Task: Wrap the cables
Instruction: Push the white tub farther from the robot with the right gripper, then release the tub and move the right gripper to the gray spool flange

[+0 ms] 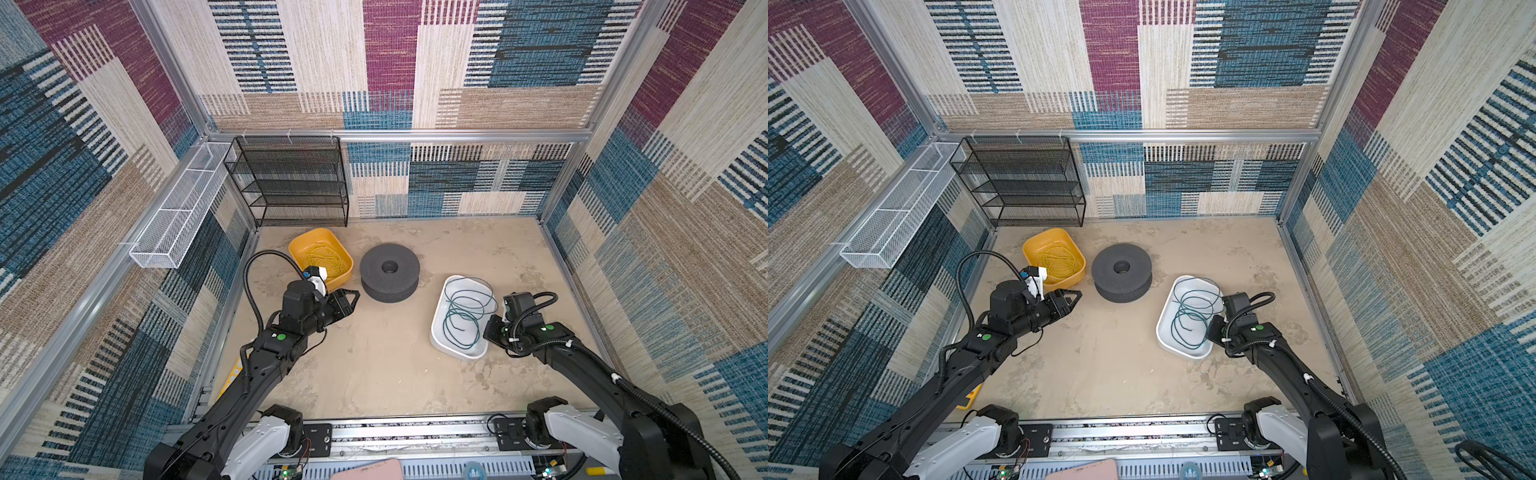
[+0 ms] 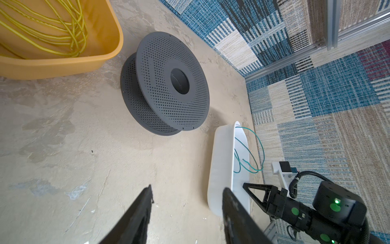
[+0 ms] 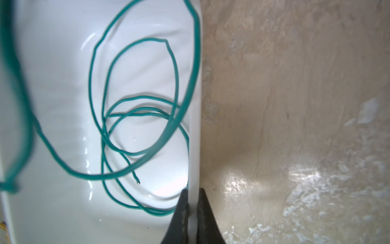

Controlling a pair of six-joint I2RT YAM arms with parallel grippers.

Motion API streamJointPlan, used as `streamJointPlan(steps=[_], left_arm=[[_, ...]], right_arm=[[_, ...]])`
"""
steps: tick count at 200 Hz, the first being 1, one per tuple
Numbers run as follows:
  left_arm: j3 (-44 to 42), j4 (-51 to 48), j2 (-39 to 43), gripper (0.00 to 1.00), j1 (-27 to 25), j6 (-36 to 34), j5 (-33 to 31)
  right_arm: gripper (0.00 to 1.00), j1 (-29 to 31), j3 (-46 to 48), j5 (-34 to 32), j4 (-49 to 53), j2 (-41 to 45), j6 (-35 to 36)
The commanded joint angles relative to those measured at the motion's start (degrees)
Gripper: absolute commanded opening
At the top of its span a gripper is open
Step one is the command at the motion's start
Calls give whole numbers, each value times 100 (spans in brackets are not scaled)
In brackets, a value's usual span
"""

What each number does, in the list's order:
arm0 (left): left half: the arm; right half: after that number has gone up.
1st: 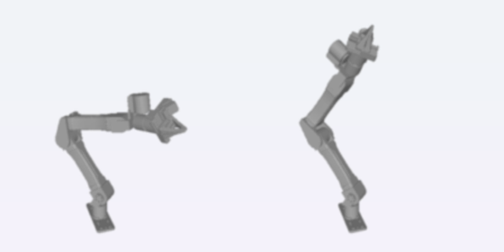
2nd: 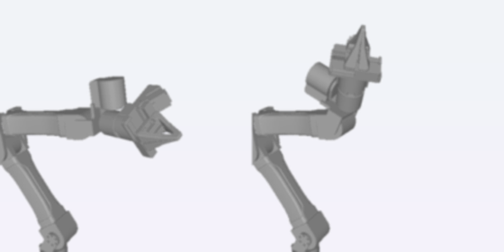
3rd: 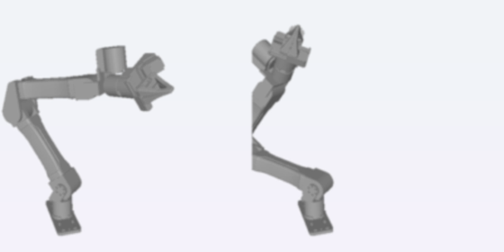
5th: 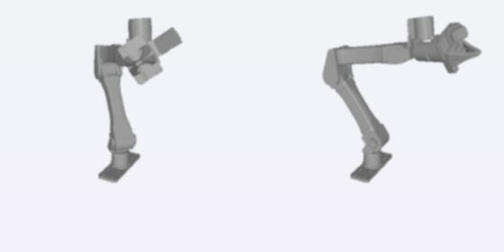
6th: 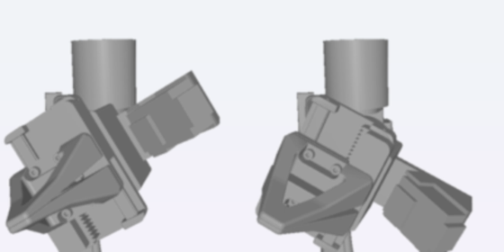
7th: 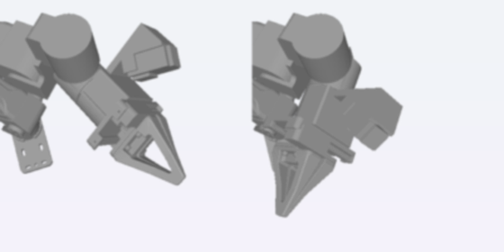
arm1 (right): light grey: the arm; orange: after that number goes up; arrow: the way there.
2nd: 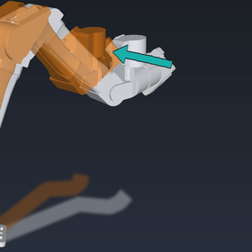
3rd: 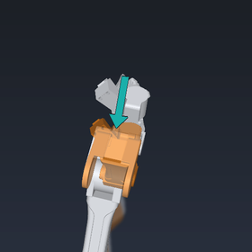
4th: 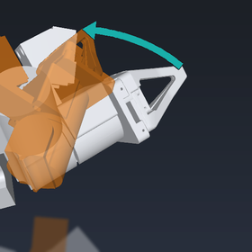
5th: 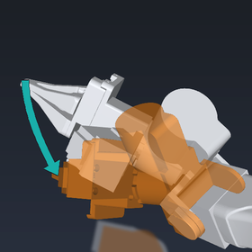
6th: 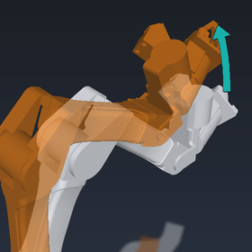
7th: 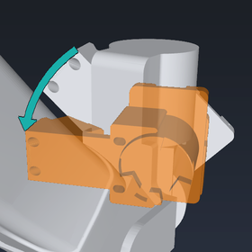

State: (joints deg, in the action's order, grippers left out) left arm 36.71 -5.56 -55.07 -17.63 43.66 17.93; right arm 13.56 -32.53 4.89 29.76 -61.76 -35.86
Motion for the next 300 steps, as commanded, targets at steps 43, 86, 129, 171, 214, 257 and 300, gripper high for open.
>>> streamJointPlan(steps=[43, 86, 129, 171, 214, 257, 300], left_arm=[[35, 95, 31, 56, 1, 37, -54], [233, 33, 31, 56, -3, 93, 106], [284, -182, 173, 56, 2, 135, 219], [340, -405, 348, 56, 5, 79, 114], [546, -637, 324, 56, 4, -24, 96], [556, -682, 265, 56, 5, 12, 59], [751, -1016, 249, 56, 4, -113, -3]], right_arm=[[0, -9, -1641, -1237, -707, -1513, 1038], [0, -223, -3632, -1662, -967, -3740, 2554], [0, -804, -5166, -542, -670, -4901, 3494], [0, -963, -6618, 415, 428, -5805, 3892], [0, -1029, -7212, 243, 707, -6317, 3487], [3, -1040, -7426, 233, 649, -6445, 3491], [13, -1041, -7522, 299, 672, -6531, 3348]])
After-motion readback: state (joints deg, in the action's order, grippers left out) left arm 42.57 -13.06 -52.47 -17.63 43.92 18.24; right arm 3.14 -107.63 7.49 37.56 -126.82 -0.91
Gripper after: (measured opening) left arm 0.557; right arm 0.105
